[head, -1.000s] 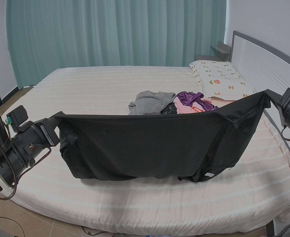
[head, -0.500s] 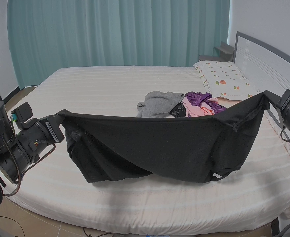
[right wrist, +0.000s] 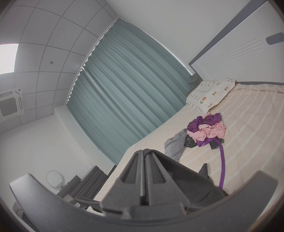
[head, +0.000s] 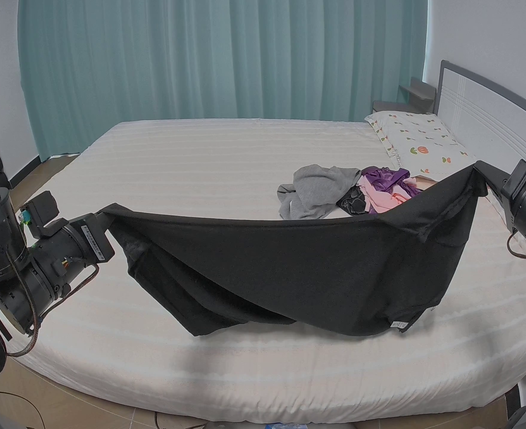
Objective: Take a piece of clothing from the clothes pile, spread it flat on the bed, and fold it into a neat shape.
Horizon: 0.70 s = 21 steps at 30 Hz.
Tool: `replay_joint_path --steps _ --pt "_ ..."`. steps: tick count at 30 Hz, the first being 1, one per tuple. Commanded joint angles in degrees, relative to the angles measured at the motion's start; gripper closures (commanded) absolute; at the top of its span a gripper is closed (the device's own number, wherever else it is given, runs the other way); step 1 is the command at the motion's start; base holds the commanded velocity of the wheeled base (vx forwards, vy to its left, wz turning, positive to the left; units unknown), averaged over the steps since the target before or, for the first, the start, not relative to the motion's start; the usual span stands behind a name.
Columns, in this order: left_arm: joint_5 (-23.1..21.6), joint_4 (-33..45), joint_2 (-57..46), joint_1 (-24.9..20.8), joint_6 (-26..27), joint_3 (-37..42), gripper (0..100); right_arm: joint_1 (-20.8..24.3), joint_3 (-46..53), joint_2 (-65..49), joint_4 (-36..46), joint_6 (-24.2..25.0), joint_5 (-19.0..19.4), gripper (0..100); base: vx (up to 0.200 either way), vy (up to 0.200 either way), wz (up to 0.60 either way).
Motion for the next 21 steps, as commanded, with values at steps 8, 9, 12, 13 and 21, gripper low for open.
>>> replay_joint_path --steps 8,9,12,13,21 --pt "0.10 -0.02 -0.19 0.26 0.04 0.97 100 1.45 -0.93 -2.90 0.11 -0.63 -0.28 100 0.000 0.200 0.00" --pt "0.19 -0.02 -0.19 0.17 0.12 1.06 100 1.54 -1.02 -2.90 0.11 -0.72 -0.28 100 0.000 0.200 0.00" --pt "0.19 -0.02 -0.28 0.35 -0.14 0.97 100 1.89 -1.72 -2.98 0.11 -1.16 -0.37 100 0.000 0.200 0.00" --pt "0.19 -0.02 -0.54 0.35 -0.05 0.97 100 1.89 -2.07 -2.98 0.11 -1.16 -0.37 100 0.000 0.200 0.00" --pt "-0.34 0.06 -2.30 0.79 -0.49 2.55 100 1.27 -5.59 -3.86 0.63 -1.95 -0.54 100 0.000 0.125 0.00"
